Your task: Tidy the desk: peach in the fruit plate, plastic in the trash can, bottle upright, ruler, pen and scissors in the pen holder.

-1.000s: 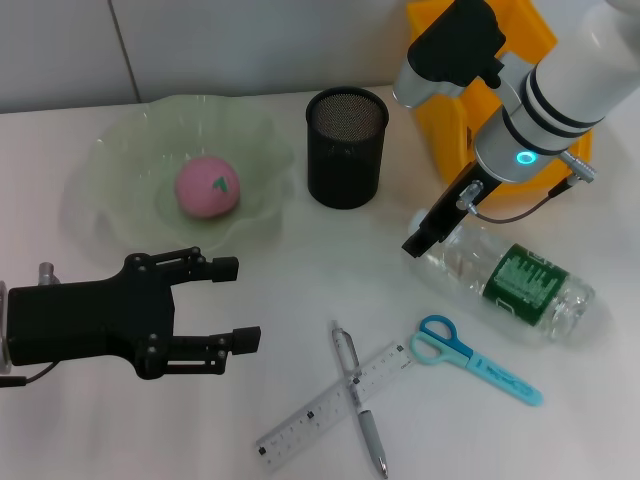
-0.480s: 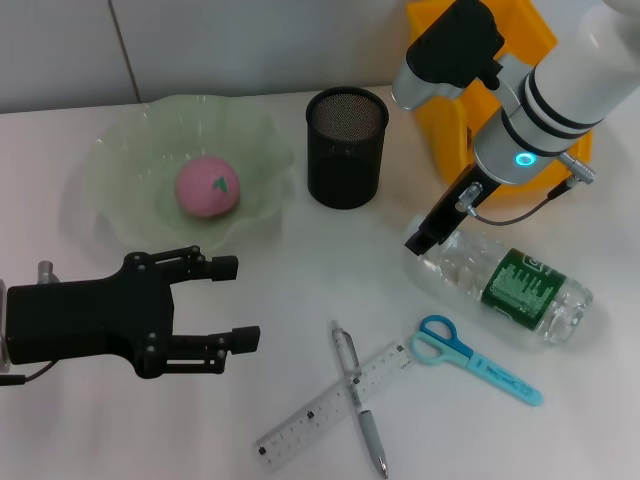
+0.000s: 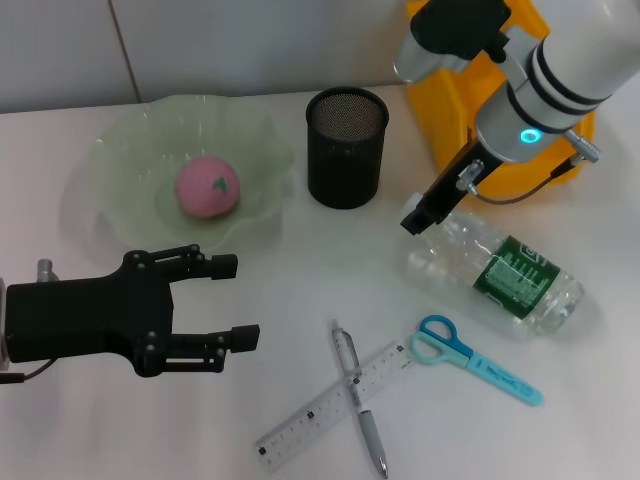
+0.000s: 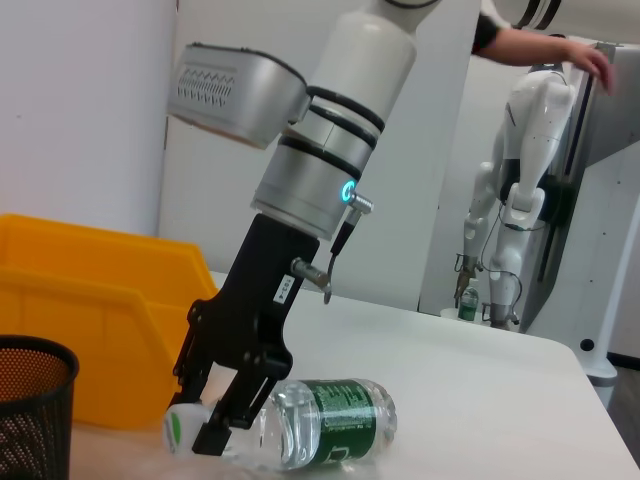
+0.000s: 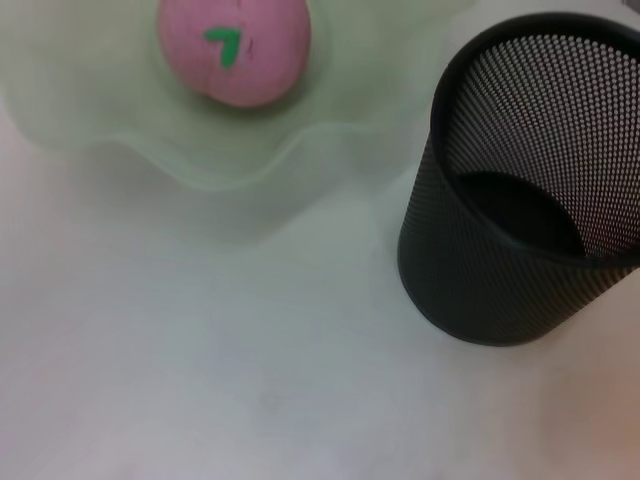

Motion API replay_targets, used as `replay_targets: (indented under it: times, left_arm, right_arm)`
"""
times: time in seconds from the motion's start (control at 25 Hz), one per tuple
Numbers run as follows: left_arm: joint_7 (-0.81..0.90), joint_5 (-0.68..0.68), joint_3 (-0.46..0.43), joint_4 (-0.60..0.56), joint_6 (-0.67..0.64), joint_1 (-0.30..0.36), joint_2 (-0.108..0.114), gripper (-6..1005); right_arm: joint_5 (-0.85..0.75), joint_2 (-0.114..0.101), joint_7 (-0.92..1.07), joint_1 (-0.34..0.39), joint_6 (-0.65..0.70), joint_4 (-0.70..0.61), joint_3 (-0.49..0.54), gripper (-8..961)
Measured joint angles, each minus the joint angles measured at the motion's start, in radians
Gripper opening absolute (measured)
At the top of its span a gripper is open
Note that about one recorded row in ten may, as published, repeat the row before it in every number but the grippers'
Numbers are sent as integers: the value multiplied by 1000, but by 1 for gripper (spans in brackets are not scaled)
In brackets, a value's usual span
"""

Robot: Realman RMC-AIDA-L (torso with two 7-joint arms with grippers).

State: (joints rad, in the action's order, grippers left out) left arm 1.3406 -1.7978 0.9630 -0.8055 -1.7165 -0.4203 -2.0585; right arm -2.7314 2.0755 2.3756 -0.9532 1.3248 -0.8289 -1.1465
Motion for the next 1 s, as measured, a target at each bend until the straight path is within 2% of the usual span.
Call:
replay_targets:
  times: [1.0]
  left_arm:
    - [-3, 0, -13, -1, -9, -16, 2, 833]
  right_arm:
    - [3, 5, 71, 54, 218, -302, -5, 423]
